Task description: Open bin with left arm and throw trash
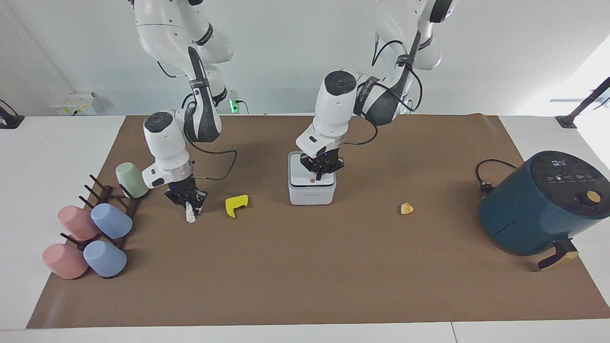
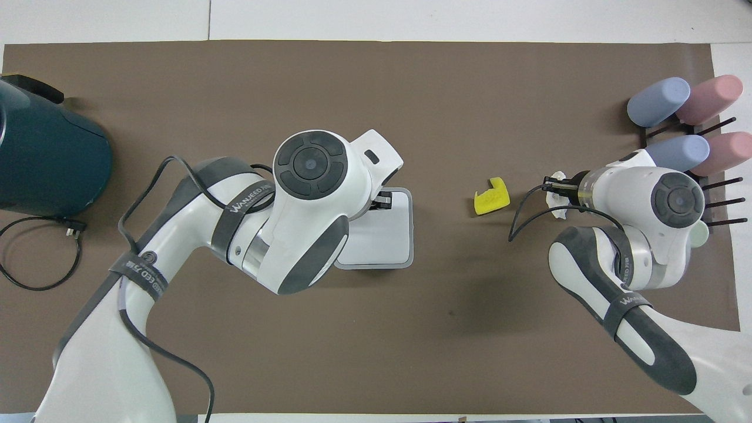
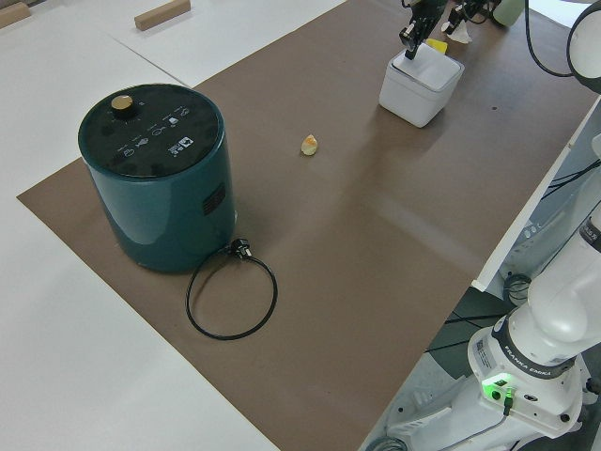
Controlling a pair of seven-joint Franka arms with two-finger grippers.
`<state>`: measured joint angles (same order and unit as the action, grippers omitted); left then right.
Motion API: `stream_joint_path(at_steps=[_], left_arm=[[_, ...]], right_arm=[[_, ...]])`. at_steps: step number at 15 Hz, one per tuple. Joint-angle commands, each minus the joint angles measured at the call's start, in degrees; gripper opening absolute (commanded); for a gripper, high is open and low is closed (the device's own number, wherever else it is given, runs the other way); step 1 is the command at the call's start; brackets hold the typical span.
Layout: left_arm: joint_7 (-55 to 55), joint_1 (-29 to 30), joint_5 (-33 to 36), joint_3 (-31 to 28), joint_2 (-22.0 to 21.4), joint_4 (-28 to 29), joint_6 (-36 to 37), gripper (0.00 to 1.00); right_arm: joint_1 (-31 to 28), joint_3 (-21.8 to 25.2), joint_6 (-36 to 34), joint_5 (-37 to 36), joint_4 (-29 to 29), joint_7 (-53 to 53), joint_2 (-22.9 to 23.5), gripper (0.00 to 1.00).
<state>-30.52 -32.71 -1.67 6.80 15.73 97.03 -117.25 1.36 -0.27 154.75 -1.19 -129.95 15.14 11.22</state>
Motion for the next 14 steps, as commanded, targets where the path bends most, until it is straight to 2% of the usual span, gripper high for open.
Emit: stream_joint_path(at_steps=[1,4,7,8,9,14], left_arm=[[2.91,2.64,-2.11,-0.21,-7.01,1.06,6.92,0.0],[12.38,8.25,-3.33,-0.29,-11.76,1.67,12.82,0.0],[27.57,15.11,-3.34,-0.56,-12.74,2.72,16.44,0.01],[30.76,17.74,-3.42,-0.56,-13.61,5.25,15.65,0.54],[31.92,19.59,-3.34,-0.56,-14.14,7.36,13.99,1.0],[35.27,22.33,-3.34,-0.65,-11.78,16.86,-0.67,1.0]], right_arm=[[-0.13,-0.26,-1.37,0.67,-0.48,-1.51,-3.13,0.0],[-0.05,-0.96,-8.73,0.67,2.59,-1.51,-6.64,0.0],[0.48,-3.59,-20.06,0.75,7.07,-0.9,-9.89,0.0],[1.35,-5.08,-21.58,0.75,8.21,1.28,-10.69,0.0],[2.14,-5.96,-21.94,0.84,8.92,4.87,-11.22,0.0],[11.54,-7.38,-19.49,0.93,11.04,21.23,-10.61,0.0]])
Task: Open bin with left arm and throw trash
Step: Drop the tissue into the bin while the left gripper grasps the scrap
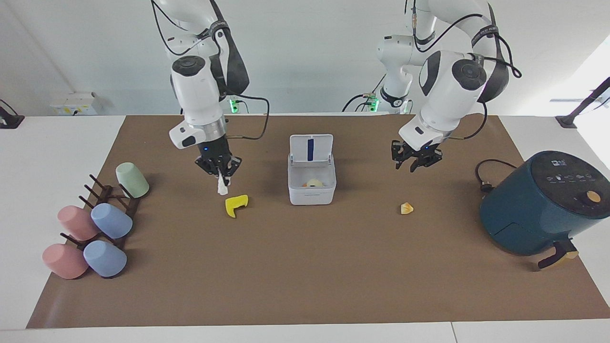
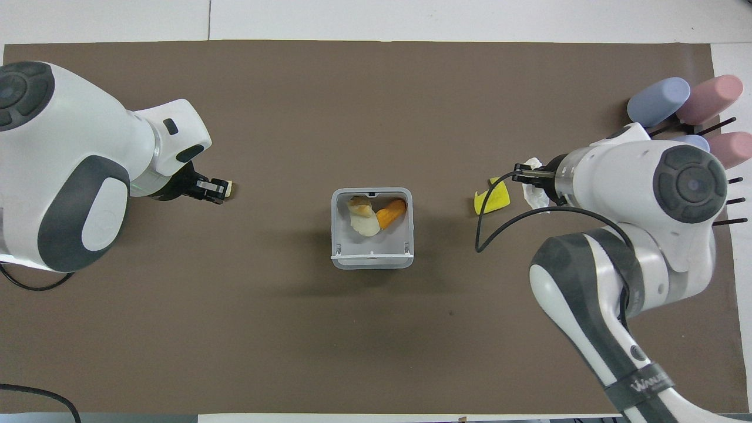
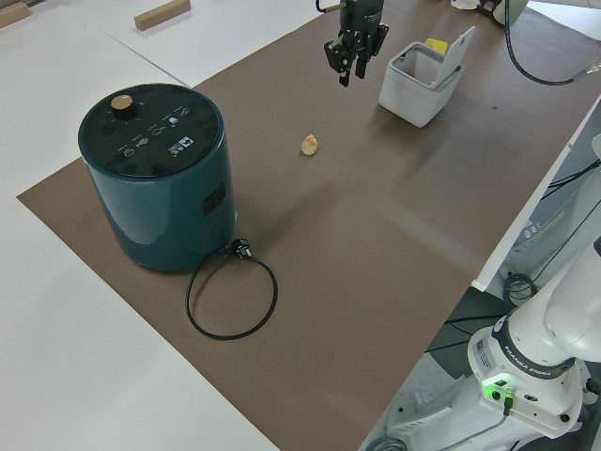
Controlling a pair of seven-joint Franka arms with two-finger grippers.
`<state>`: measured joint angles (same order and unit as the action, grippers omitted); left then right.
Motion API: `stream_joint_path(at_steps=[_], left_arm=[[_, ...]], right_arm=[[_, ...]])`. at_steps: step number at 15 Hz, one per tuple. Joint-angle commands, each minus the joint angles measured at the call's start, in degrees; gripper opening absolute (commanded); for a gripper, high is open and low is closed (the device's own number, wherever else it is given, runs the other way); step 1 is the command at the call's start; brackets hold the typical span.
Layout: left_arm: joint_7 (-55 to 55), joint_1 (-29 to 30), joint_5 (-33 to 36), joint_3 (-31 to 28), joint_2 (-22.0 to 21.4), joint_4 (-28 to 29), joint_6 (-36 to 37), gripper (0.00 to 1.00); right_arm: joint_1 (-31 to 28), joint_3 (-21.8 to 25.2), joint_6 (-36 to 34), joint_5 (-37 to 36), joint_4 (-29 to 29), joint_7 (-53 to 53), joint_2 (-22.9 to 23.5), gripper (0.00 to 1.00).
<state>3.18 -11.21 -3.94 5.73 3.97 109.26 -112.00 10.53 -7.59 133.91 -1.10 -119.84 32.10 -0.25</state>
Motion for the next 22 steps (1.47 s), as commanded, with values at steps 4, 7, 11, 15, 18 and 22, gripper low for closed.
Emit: stream_joint_path(at_steps=[4,7,11,15,18,22], left_arm=[[0.6,3.21,-1.07,0.24,6.21,4.82,-12.36,1.0],[-7.54,4.01,-0.81,0.24,10.69,4.82,-17.01,1.0],[-12.76,4.0,-0.46,0.16,14.12,4.56,-21.15,1.0],[-12.76,4.44,-0.46,0.07,14.92,4.56,-22.47,1.0],[-12.76,4.44,-0.37,-0.37,15.1,4.56,-22.82,0.81],[-12.76,4.44,-0.2,-0.37,15.1,4.82,-22.83,0.51]], right_arm=[[10.98,-0.05,9.76,11.45,0.93,9.64,2.97,0.0],[14.59,-0.05,14.09,12.09,0.93,10.79,6.22,0.0],[15.21,-0.05,14.28,12.17,-0.39,10.79,5.96,0.32],[15.22,-0.14,14.1,12.18,-0.21,12.28,5.96,1.0],[15.22,-0.14,13.22,12.18,0.57,12.29,6.05,1.0],[13.73,0.21,7.08,11.21,4.17,6.52,6.67,1.0]])
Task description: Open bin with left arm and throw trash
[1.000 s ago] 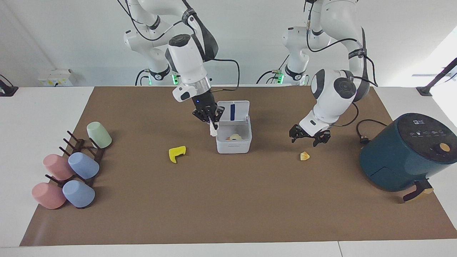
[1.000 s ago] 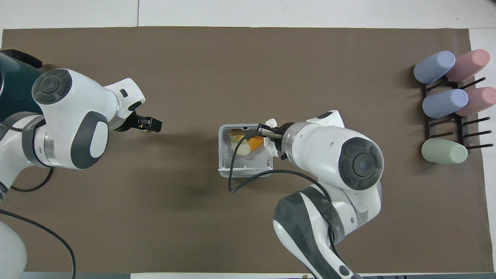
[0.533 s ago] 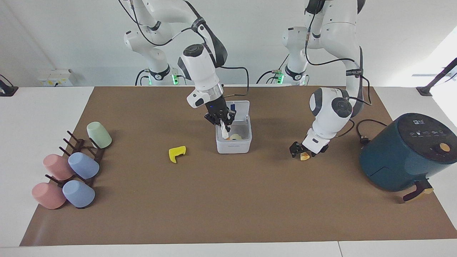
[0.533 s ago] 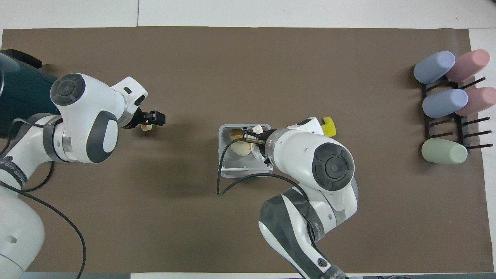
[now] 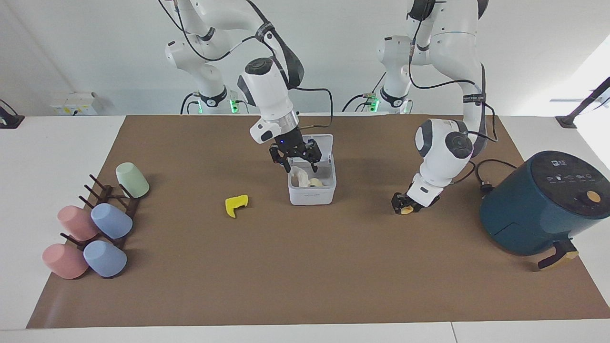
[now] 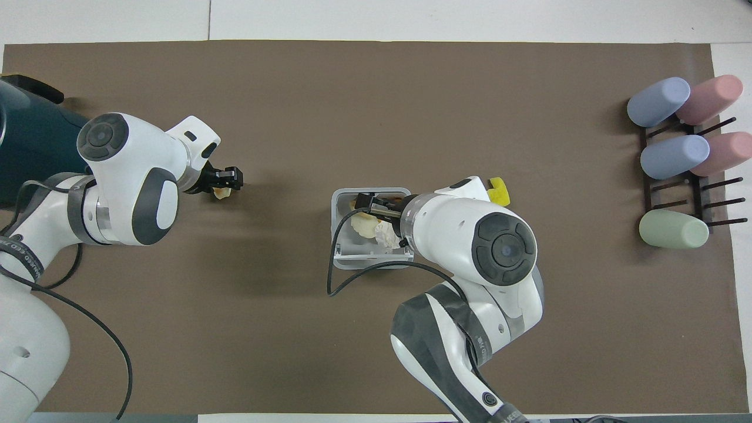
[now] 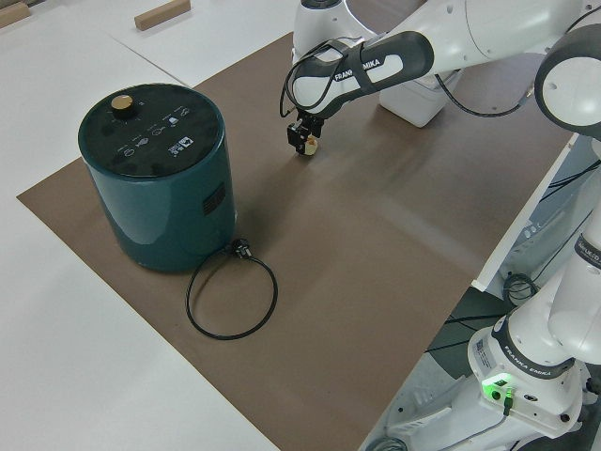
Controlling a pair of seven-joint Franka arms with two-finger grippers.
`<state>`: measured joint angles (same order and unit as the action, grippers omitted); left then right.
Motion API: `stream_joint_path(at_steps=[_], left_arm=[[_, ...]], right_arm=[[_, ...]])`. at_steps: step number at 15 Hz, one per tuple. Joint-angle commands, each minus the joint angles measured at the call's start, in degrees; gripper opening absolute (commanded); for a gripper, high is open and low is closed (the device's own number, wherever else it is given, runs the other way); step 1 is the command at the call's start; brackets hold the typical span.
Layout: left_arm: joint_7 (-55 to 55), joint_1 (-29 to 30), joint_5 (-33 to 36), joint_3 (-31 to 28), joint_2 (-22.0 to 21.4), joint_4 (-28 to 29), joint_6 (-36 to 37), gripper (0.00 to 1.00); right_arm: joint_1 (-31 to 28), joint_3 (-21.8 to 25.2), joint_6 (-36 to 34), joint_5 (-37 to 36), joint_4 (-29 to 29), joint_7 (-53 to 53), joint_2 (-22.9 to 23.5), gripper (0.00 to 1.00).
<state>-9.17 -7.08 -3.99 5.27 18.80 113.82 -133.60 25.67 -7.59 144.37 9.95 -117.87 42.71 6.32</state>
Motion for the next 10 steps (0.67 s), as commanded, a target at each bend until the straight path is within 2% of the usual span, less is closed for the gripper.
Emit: stream_joint_path(at_steps=[1,5,7,10], left_arm=[[-0.41,0.22,-0.14,0.09,0.28,0.26,-1.23,0.49],[-0.41,0.31,-0.05,0.09,0.28,0.17,-1.23,0.37],[-0.32,0.31,-0.05,0.09,0.28,0.08,-1.23,0.34],[-0.32,0.31,-0.05,0.0,0.28,-0.09,-1.14,0.22]], right_arm=[[-3.15,0.29,-4.35,0.07,2.64,-7.61,0.36,1.0],[-10.88,0.29,-4.72,-1.59,0.63,-15.1,0.1,1.0],[-15.1,0.29,-4.63,-3.78,0.1,-17.91,0.44,1.0],[-16.88,0.29,-4.36,-5.46,-1.39,-23.89,2.2,1.0]])
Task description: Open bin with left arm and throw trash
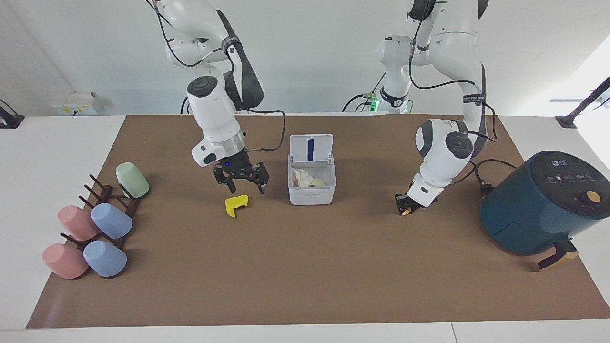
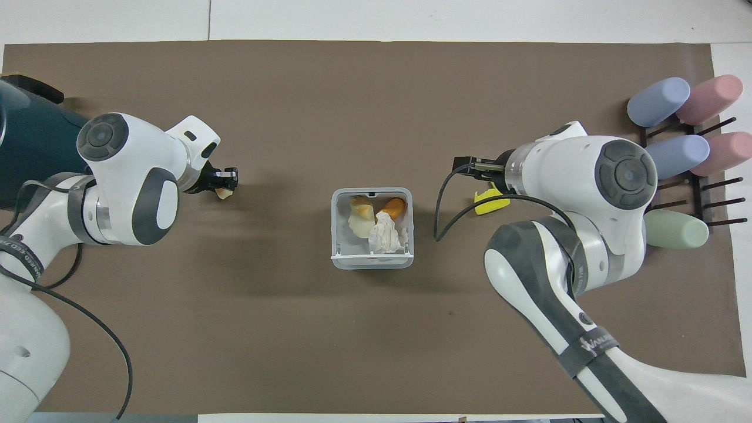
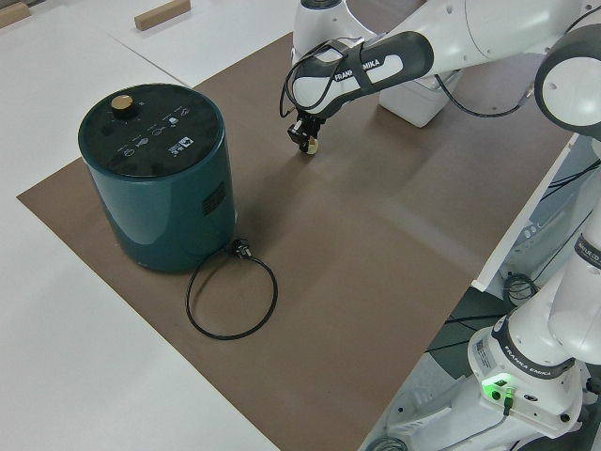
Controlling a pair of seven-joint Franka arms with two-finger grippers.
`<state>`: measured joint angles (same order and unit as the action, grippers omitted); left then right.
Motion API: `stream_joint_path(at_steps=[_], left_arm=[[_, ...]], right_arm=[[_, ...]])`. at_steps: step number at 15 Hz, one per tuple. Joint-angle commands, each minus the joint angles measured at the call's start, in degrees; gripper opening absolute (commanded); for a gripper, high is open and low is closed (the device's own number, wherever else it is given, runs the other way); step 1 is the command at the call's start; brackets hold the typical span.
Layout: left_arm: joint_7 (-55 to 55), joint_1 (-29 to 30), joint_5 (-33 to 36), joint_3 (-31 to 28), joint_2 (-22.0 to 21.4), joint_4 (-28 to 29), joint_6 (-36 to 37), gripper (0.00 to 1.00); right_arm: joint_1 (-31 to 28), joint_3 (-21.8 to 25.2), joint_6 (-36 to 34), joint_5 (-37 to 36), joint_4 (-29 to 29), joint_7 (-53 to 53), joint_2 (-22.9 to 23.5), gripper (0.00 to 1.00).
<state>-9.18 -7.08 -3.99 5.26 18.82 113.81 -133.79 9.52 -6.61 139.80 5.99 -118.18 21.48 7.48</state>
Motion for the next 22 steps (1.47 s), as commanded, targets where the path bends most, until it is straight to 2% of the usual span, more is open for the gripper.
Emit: stream_joint_path(at_steps=[1,4,6,8,10,14,17,18,19,20,22], left_arm=[[-0.23,0.31,-0.05,0.1,0.25,-0.25,-0.77,0.21],[-0.4,0.22,-0.05,0.1,-0.01,-2.35,1.76,0.21],[-0.58,-0.04,-0.32,0.19,-0.36,-8.39,9.81,0.2],[-2.85,-0.83,-2.24,0.71,-0.1,-17.62,19.84,0.18],[-8.9,-3.54,-4.53,1.68,-0.19,-21.6,22.25,0.18],[-22.62,-13.63,-6.21,1.77,-0.63,-23.02,19.55,0.18],[-23.17,-19.71,-6.38,1.86,-2.82,-18.46,16.72,0.18],[-23.08,-21.29,-6.38,1.86,-3.43,-17.23,16.54,0.18],[-23.08,-22.53,-6.38,1.77,-4.14,-15.13,15.67,0.18],[-23.17,-23.41,-6.38,1.77,-4.67,-13.19,14.1,0.18],[-23.26,-24.82,-6.38,1.77,-5.81,-8.27,9.01,0.19]], right_arm=[[-0.74,-0.68,0.3,-2.03,-1.26,-4.33,2.09,1.0],[-0.91,-0.68,1.01,-2.3,-1.87,-17.65,5.26,1.0],[-1.0,-0.68,1.01,-2.38,-3.19,-24.8,5.44,1.0],[-1.17,-0.68,2.58,-2.38,-5.12,-27.1,5.18,1.0],[-1.87,-0.68,4.69,-2.38,-6.71,-29.29,5.01,1.0],[-3.28,-0.68,4.78,-2.38,-7.06,-33.17,4.92,1.0],[-3.72,-0.68,4.78,-2.38,-8.2,-33.0,4.57,1.0],[-4.16,-0.77,4.78,-2.38,-8.47,-33.26,4.48,0.66],[-4.51,-0.77,4.87,-2.38,-8.56,-33.35,4.48,0.19],[-4.52,-0.77,4.87,-2.38,-8.56,-33.26,4.48,0.0],[-4.43,-0.77,5.57,-2.38,-8.64,-32.65,4.48,0.0]])
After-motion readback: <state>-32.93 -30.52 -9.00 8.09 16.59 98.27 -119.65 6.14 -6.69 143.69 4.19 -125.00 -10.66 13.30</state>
